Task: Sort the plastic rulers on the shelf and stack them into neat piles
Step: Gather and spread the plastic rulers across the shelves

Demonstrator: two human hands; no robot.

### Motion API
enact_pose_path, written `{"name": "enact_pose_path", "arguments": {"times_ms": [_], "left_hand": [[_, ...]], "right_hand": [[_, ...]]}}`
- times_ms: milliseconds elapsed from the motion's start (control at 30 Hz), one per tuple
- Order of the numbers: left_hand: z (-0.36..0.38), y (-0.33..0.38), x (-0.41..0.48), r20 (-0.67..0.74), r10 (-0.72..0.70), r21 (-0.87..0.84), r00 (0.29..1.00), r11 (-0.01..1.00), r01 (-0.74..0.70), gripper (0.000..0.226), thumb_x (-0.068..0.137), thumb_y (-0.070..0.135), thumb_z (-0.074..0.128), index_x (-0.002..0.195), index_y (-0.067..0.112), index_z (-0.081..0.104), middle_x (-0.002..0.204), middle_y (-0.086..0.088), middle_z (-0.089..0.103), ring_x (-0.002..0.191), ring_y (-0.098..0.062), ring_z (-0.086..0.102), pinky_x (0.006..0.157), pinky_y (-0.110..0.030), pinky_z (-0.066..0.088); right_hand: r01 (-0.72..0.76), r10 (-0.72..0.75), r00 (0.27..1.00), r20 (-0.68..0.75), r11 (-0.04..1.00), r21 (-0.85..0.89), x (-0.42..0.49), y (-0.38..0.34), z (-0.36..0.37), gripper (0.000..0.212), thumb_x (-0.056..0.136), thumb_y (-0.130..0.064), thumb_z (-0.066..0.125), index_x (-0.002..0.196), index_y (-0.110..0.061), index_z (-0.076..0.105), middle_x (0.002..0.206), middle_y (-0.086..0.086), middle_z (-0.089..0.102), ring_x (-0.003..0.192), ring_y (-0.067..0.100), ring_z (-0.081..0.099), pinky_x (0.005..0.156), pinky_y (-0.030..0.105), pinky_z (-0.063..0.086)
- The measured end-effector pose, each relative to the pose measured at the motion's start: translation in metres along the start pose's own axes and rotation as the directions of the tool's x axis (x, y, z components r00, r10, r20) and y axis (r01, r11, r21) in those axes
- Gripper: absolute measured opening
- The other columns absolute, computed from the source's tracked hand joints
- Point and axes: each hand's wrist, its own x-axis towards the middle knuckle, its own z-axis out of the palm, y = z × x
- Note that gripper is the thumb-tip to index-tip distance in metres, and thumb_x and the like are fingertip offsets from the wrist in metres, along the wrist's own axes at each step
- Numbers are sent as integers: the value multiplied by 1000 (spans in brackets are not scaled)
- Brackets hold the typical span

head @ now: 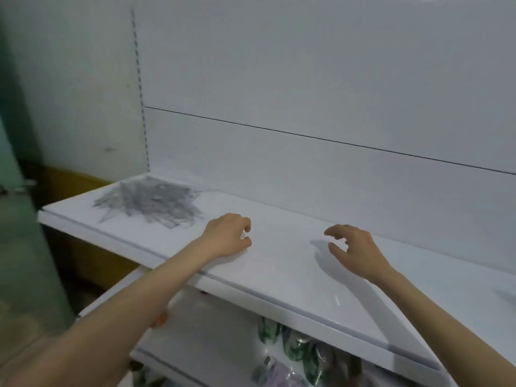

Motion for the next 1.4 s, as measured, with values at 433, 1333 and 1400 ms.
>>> {"name": "enact_pose_path", "arguments": {"times_ms": [433, 1333, 1400], "left_hand": [[-70, -238, -116, -169, -432, -35, 886, 901, 433, 24, 88, 30, 59, 108, 18, 64, 111, 0, 64, 94, -12, 57, 82, -30, 52], [-41, -397, 46, 135, 261, -233, 956, 946, -225, 43, 78, 18, 63, 120, 30, 62, 123, 9, 60, 112, -8, 51, 98, -33, 44], [-44, -400, 49, 104, 284, -206, 953, 944, -258, 40, 77, 23, 66, 114, 36, 63, 115, 11, 61, 107, -7, 50, 94, -33, 45]], "right_hand": [[373, -393, 899, 195, 918, 132, 127, -238, 143, 31, 88, -20, 58, 119, -18, 62, 117, 4, 63, 106, 19, 57, 90, 37, 48], [12, 22, 988, 155, 976, -215, 223, -307, 238, 33, 84, -38, 60, 90, -8, 70, 99, 8, 71, 93, 27, 62, 77, 39, 52], [68, -31, 987, 159, 971, -231, 224, -308, 234, 30, 83, -37, 60, 91, -10, 72, 102, 4, 71, 96, 25, 62, 77, 36, 52]]}}
